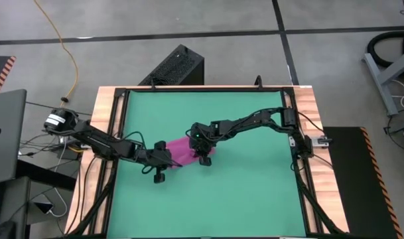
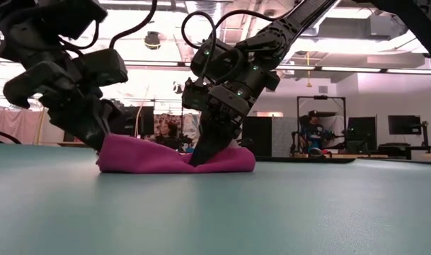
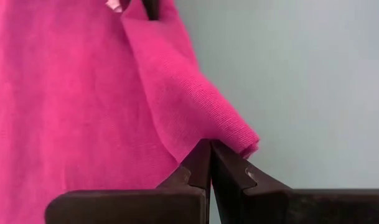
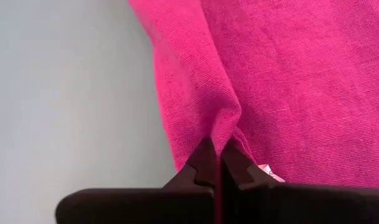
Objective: Roll towel into tight, uniform cylinder
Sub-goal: Roll the pink towel
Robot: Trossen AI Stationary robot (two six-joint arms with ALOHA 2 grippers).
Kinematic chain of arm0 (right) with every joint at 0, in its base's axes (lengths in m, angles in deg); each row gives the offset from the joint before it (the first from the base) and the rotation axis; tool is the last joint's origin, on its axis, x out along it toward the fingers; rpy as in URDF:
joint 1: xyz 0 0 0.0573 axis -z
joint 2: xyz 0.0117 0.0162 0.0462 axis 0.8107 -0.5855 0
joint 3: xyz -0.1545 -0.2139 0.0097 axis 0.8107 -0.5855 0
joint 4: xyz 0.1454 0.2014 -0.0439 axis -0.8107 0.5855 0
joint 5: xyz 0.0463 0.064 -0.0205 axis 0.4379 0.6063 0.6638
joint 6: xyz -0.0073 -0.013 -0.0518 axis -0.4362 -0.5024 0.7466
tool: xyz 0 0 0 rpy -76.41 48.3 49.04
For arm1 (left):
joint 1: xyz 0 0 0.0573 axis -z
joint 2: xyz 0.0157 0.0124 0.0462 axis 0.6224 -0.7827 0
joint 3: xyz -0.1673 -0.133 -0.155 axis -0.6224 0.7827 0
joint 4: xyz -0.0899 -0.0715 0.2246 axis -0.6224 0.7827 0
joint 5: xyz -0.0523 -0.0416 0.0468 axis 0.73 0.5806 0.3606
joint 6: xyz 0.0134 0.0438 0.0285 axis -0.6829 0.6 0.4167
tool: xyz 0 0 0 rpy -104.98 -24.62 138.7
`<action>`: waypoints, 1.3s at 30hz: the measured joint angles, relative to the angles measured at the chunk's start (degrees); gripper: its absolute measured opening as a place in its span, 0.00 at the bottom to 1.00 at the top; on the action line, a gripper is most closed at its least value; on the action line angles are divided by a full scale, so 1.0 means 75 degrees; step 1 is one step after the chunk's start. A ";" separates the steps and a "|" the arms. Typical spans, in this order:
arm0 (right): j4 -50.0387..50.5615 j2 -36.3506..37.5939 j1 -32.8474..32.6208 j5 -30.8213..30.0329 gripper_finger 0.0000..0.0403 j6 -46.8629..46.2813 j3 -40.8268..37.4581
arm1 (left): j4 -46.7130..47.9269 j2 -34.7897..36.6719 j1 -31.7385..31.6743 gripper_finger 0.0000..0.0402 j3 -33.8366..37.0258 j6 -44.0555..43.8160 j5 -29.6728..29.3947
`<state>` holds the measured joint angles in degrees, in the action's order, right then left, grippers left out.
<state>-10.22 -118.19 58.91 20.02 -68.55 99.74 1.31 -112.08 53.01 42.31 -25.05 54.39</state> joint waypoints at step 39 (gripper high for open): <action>0.0015 -0.0012 0.0318 -0.0010 0.03 -0.0452 0.0012 | 0.1047 0.0837 0.0334 0.00 -0.0889 0.0659 -0.0535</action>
<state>-10.11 -118.28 61.30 19.94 -71.94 99.83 9.16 -105.81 55.52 35.65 -20.11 50.37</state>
